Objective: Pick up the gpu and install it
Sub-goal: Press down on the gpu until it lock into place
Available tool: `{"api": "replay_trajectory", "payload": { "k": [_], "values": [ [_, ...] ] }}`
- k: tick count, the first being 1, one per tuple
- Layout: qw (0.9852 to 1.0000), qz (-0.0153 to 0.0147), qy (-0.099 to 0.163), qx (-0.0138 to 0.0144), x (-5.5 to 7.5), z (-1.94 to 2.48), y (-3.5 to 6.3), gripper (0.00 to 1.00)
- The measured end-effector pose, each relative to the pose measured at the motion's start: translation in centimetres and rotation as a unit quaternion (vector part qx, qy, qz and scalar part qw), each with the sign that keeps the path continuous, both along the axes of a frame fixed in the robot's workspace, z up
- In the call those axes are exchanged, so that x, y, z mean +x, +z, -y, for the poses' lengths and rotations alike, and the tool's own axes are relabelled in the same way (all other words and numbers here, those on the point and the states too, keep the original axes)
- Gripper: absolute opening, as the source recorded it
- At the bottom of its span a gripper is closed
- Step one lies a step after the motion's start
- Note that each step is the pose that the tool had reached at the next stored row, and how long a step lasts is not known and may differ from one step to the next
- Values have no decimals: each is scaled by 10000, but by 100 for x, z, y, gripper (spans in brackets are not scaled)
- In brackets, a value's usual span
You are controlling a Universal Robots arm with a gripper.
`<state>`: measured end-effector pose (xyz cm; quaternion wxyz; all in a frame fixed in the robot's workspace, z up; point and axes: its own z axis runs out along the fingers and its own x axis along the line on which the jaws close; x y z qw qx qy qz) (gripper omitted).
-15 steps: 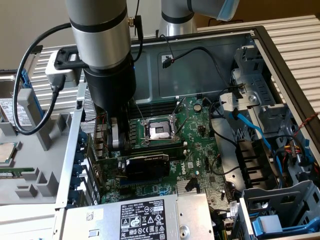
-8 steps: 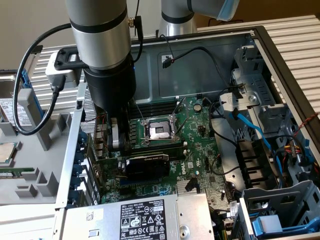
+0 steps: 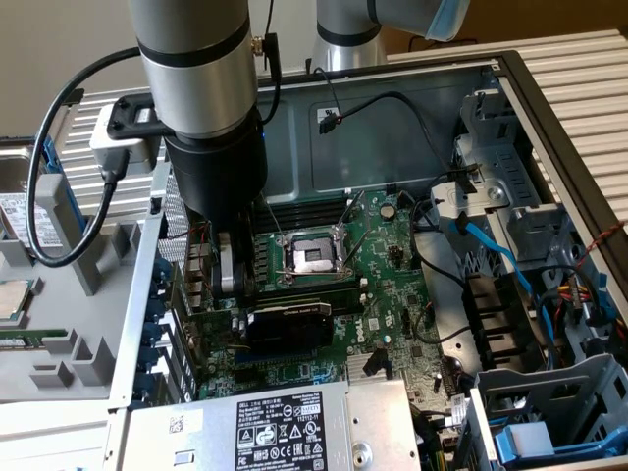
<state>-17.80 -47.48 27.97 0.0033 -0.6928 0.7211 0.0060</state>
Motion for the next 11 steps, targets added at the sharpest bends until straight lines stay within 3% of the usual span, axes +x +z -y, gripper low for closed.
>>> {"api": "replay_trajectory", "payload": {
  "k": [11],
  "values": [
    [10000, 0, 0, 0, 0, 0, -20, 11]
  ]
}}
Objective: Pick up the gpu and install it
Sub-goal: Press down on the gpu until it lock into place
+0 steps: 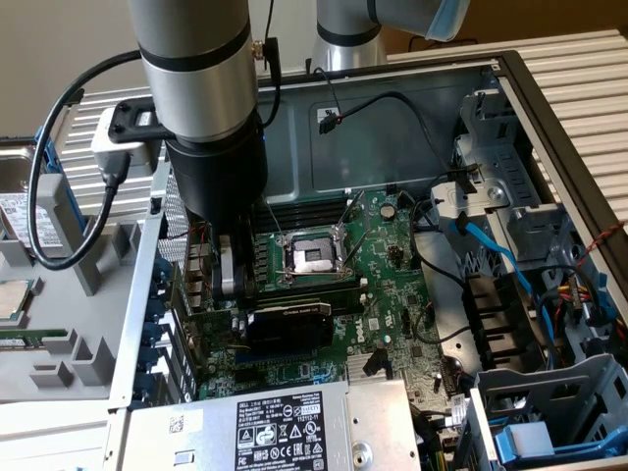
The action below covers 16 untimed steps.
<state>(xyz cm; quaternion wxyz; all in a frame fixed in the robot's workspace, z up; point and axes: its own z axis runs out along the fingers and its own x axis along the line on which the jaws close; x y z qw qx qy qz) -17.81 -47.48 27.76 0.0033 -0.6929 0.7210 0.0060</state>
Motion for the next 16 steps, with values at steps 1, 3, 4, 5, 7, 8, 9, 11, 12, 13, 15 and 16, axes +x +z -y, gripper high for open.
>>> {"api": "replay_trajectory", "payload": {
  "k": [1, 3, 4, 5, 7, 8, 9, 11, 12, 13, 15, 16],
  "values": [
    [10000, 0, 0, 0, 0, 0, -1, 11],
    [10000, 0, 0, 0, 0, 0, -4, 11],
    [10000, 0, 0, 0, -1, 0, -14, 11],
    [10000, 0, 0, 0, -2, 0, -15, 11],
    [10000, 0, 0, 0, -2, 0, -17, 11],
    [10000, 0, 0, 1, -2, 0, -20, 11],
    [10000, 1, 0, 1, -2, 0, -23, 11],
    [10000, 0, 0, 0, -2, 0, -28, 11],
    [10000, 0, 0, -1, -2, 0, -27, 11],
    [10000, -1, 0, -1, -2, 0, -28, 11],
    [10000, 0, 0, 0, -2, 0, -30, 11],
    [10000, 0, 0, 0, -2, 0, -33, 11]
  ]
}}
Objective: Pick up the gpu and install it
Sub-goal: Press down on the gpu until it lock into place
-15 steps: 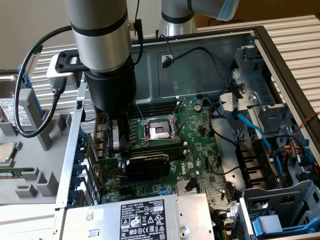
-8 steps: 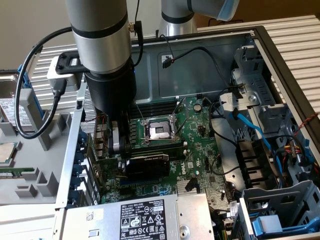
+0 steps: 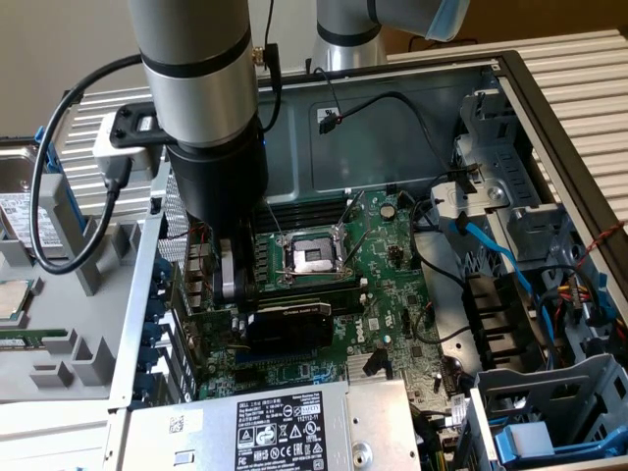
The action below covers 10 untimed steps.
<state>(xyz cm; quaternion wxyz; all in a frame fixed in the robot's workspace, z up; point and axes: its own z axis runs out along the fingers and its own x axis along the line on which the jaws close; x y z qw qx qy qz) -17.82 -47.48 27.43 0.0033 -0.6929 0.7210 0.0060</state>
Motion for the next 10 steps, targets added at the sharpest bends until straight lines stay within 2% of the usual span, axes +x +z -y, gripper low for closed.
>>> {"api": "replay_trajectory", "payload": {
  "k": [10],
  "values": [
    [10000, -2, 0, -2, 0, 0, -17, 11]
  ]
}}
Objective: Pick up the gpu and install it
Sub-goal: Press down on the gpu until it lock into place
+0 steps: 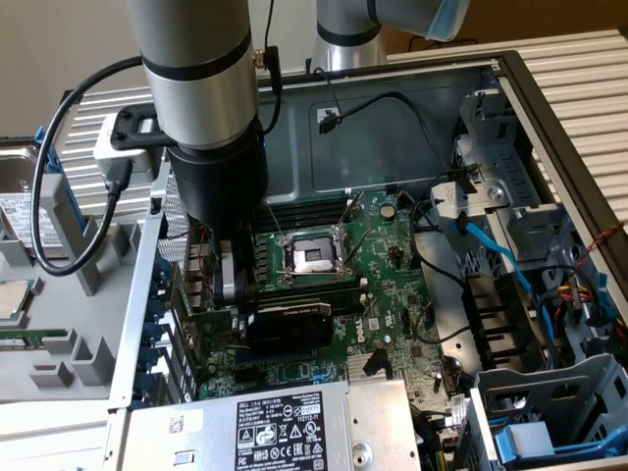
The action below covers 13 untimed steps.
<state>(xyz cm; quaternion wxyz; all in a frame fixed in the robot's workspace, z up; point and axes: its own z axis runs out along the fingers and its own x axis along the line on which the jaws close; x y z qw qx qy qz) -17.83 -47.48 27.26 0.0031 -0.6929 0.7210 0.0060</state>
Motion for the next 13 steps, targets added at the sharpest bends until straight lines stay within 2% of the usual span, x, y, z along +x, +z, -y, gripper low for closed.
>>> {"api": "replay_trajectory", "payload": {
  "k": [13],
  "values": [
    [10000, 1, 0, 1, 0, 0, -9, 11]
  ]
}}
